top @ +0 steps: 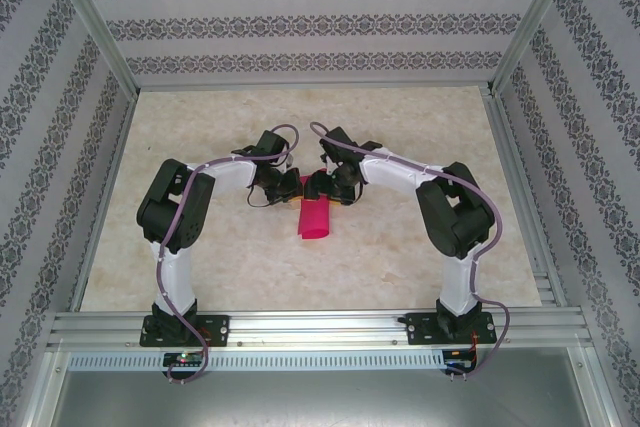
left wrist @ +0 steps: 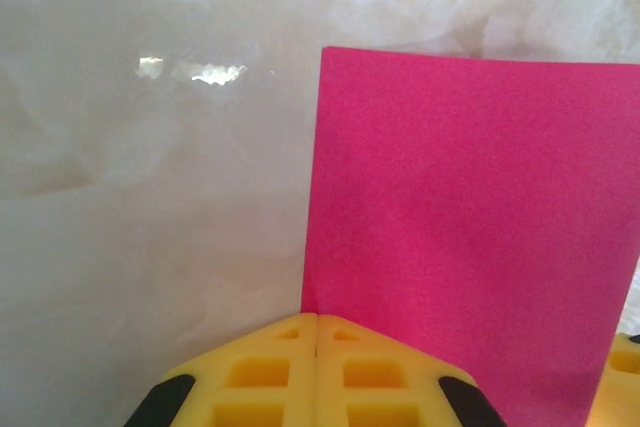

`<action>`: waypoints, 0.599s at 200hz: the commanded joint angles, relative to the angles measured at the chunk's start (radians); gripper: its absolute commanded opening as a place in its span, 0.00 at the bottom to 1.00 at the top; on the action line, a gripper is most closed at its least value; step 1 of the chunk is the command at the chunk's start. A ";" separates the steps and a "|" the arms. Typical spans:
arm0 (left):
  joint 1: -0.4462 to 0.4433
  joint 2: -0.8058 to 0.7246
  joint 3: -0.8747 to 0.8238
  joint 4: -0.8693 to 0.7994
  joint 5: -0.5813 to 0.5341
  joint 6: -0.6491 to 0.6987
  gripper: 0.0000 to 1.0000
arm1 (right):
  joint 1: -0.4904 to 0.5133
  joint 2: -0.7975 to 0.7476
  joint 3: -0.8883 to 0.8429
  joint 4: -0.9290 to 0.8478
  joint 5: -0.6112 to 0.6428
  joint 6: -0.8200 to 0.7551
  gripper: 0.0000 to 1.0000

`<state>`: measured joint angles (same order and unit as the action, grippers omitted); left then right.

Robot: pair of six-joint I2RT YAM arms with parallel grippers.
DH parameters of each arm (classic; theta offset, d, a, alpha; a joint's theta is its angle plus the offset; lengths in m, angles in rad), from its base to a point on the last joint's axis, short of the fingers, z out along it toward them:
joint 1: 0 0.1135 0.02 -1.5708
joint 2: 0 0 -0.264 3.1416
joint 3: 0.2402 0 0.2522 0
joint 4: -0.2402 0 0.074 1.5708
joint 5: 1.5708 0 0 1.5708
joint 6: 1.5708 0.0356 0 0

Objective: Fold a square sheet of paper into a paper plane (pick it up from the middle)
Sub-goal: Hold the square sheet of paper at the center of the table.

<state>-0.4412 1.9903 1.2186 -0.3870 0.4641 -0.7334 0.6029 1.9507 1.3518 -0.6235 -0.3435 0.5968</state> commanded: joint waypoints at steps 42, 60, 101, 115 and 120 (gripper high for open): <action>-0.011 0.053 -0.014 -0.099 -0.114 0.020 0.00 | -0.038 0.018 -0.036 0.009 -0.054 -0.044 0.59; -0.010 0.053 -0.012 -0.101 -0.115 0.021 0.00 | -0.039 0.030 -0.036 0.001 -0.043 -0.050 0.57; -0.011 0.051 -0.005 -0.108 -0.115 0.020 0.00 | -0.043 0.063 -0.037 -0.006 -0.023 -0.057 0.51; -0.010 0.051 -0.003 -0.110 -0.115 0.022 0.00 | -0.043 0.073 -0.039 -0.006 -0.020 -0.057 0.49; -0.011 0.051 -0.002 -0.110 -0.114 0.022 0.00 | -0.043 0.076 -0.039 -0.005 -0.020 -0.055 0.48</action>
<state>-0.4435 1.9903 1.2255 -0.3985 0.4538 -0.7334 0.5667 1.9984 1.3193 -0.6209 -0.3767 0.5537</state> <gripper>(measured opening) 0.055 0.500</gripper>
